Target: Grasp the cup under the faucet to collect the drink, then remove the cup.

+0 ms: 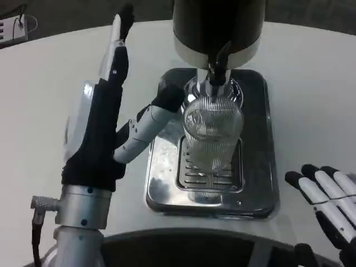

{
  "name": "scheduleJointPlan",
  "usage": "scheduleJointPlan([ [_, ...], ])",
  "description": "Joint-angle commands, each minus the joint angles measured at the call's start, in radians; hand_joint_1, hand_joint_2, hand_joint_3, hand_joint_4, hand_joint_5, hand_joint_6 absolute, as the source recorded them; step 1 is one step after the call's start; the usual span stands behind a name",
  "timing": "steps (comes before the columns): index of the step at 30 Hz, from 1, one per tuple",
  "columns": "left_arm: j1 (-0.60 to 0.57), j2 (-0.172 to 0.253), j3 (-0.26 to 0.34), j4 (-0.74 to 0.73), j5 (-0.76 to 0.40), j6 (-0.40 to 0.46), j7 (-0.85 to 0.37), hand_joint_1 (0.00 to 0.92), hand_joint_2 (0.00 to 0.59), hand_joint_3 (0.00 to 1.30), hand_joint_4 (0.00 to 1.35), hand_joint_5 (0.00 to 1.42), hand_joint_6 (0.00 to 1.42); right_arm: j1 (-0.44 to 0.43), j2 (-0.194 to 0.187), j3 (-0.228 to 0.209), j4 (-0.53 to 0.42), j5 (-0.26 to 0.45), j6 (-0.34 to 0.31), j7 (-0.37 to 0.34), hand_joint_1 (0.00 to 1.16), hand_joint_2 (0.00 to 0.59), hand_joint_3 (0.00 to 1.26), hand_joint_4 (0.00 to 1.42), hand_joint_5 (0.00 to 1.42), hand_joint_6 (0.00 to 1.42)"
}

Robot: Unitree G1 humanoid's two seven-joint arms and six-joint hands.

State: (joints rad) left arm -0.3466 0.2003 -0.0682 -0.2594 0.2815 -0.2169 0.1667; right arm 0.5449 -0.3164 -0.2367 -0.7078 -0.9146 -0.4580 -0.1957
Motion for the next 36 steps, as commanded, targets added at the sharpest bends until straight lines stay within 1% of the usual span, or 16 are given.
scheduleJointPlan([
  [1,-0.035,0.029,0.016,-0.08,-0.117,0.026,-0.141,0.0,0.137,0.0,0.0,0.0,0.0,0.009,0.009,0.009,-0.013,-0.006,-0.008,0.004,0.2,0.576,0.1,0.06,0.07,0.11],
  [6,-0.085,0.06,0.023,-0.183,-0.137,0.074,-0.242,0.0,0.144,0.0,0.0,0.0,0.0,0.007,0.011,0.015,-0.012,-0.008,-0.005,0.003,0.2,0.576,0.1,0.06,0.07,0.11],
  [10,-0.122,0.059,0.03,-0.226,-0.163,0.123,-0.289,0.0,0.149,0.0,0.0,0.0,0.0,0.009,0.012,0.018,-0.011,-0.009,-0.005,0.001,0.2,0.576,0.1,0.06,0.08,0.12],
  [15,-0.155,0.055,0.019,-0.228,-0.167,0.165,-0.322,0.0,0.154,0.0,0.0,0.0,0.0,0.011,0.015,0.017,-0.01,-0.009,-0.007,-0.003,0.2,0.575,0.1,0.06,0.08,0.12],
  [22,-0.139,0.048,-0.004,-0.237,-0.137,0.203,-0.334,0.0,0.157,0.0,0.0,0.0,0.0,0.017,0.019,0.011,-0.008,-0.005,-0.006,-0.004,0.2,0.575,0.1,0.06,0.09,0.13],
  [26,-0.127,0.047,-0.027,-0.228,-0.134,0.221,-0.349,0.0,0.158,0.0,0.0,0.0,0.0,0.02,0.017,0.008,-0.006,-0.002,-0.009,-0.005,0.2,0.575,0.1,0.06,0.09,0.13],
  [30,-0.106,0.044,-0.049,-0.219,-0.121,0.227,-0.355,0.0,0.159,0.0,0.0,0.0,0.0,0.018,0.017,0.008,-0.007,0.001,-0.008,-0.003,0.2,0.575,0.1,0.06,0.09,0.13],
  [36,-0.088,0.045,-0.064,-0.215,-0.092,0.236,-0.365,0.0,0.162,0.0,0.0,0.0,0.0,0.019,0.014,0.003,-0.006,0.006,-0.009,-0.002,0.2,0.575,0.1,0.06,0.09,0.13],
])
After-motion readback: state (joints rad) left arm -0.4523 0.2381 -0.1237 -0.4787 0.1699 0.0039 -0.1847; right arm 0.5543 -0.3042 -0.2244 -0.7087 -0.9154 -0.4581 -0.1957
